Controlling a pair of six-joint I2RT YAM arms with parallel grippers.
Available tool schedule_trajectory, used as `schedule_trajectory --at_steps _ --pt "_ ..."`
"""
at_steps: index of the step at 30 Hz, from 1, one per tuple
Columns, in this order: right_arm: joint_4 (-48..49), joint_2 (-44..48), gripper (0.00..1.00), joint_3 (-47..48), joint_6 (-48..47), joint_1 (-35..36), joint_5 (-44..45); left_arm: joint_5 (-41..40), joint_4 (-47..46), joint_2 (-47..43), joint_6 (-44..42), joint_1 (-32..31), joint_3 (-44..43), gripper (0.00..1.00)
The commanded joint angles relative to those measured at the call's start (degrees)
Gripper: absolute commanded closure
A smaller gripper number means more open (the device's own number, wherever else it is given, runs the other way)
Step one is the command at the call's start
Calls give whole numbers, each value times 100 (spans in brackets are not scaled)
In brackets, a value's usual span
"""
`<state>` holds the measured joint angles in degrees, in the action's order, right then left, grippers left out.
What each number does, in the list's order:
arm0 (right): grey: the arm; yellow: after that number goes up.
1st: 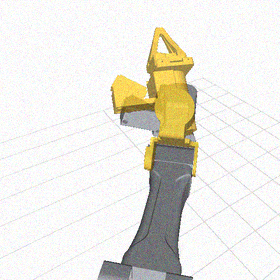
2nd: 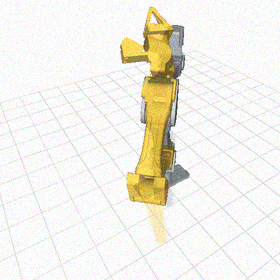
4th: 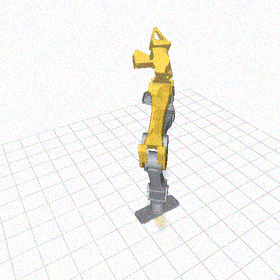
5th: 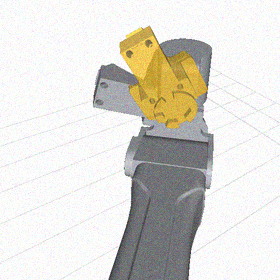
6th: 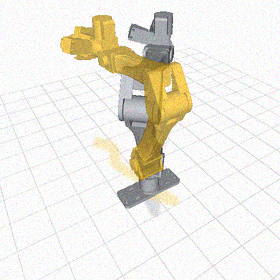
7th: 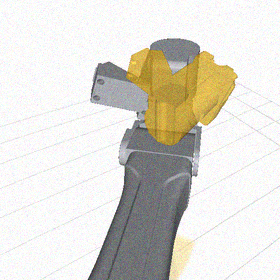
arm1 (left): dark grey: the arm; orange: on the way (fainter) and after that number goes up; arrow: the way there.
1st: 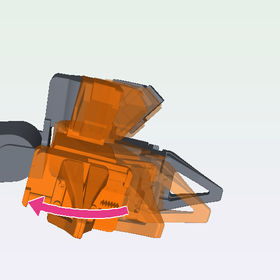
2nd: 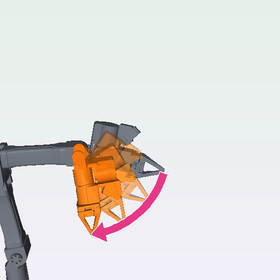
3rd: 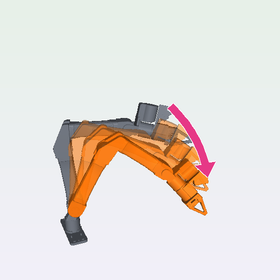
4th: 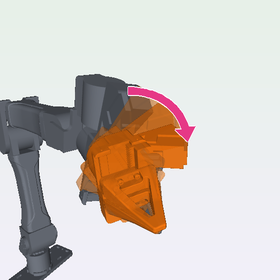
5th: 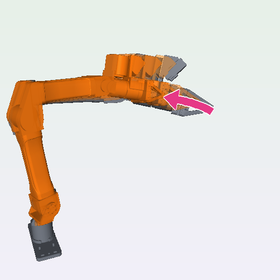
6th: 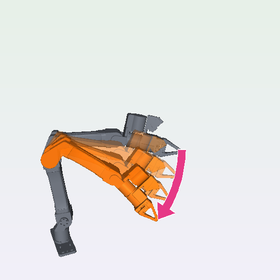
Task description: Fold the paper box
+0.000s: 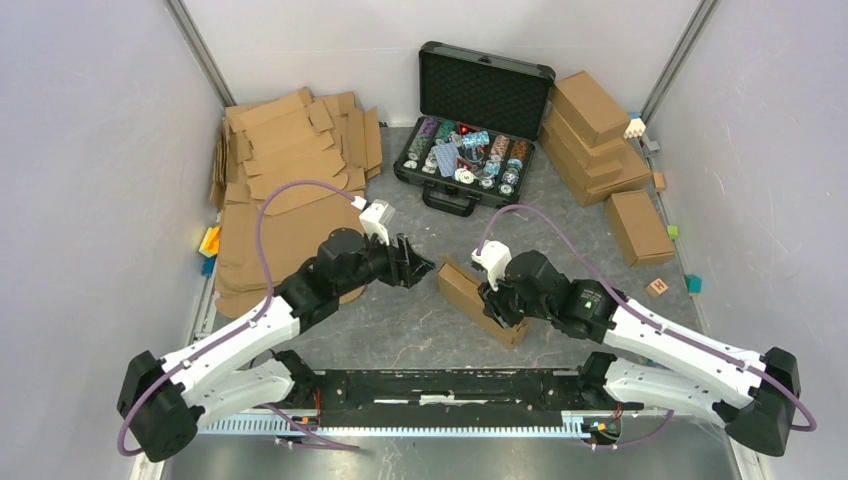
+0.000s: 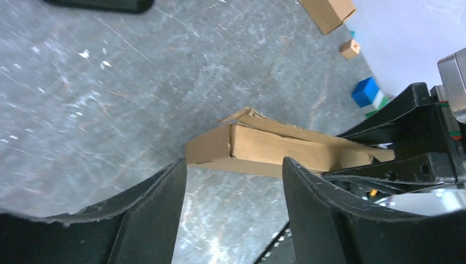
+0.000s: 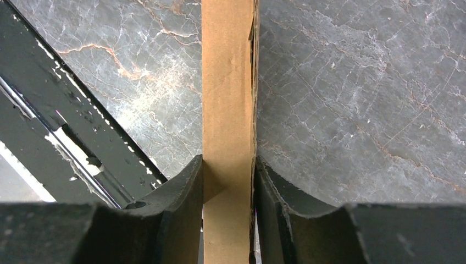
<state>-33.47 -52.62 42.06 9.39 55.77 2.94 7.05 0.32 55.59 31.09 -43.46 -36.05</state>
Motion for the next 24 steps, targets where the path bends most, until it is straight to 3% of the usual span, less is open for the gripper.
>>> schedule_trajectory --at_steps 1,6,16,24 --pt "206 -79 63 -38 -272 20 -269 -262 559 -24 -1315 73 -482 27" --pt "387 -207 66 -153 -433 25 -47 859 -187 627 -2144 110 -685 22" --pt "479 -264 67 -171 -386 15 36 1500 -854 1096 -2386 356 -528 27" --pt "463 -354 68 -141 -420 13 -48 1758 -832 1398 -2230 356 -624 34"
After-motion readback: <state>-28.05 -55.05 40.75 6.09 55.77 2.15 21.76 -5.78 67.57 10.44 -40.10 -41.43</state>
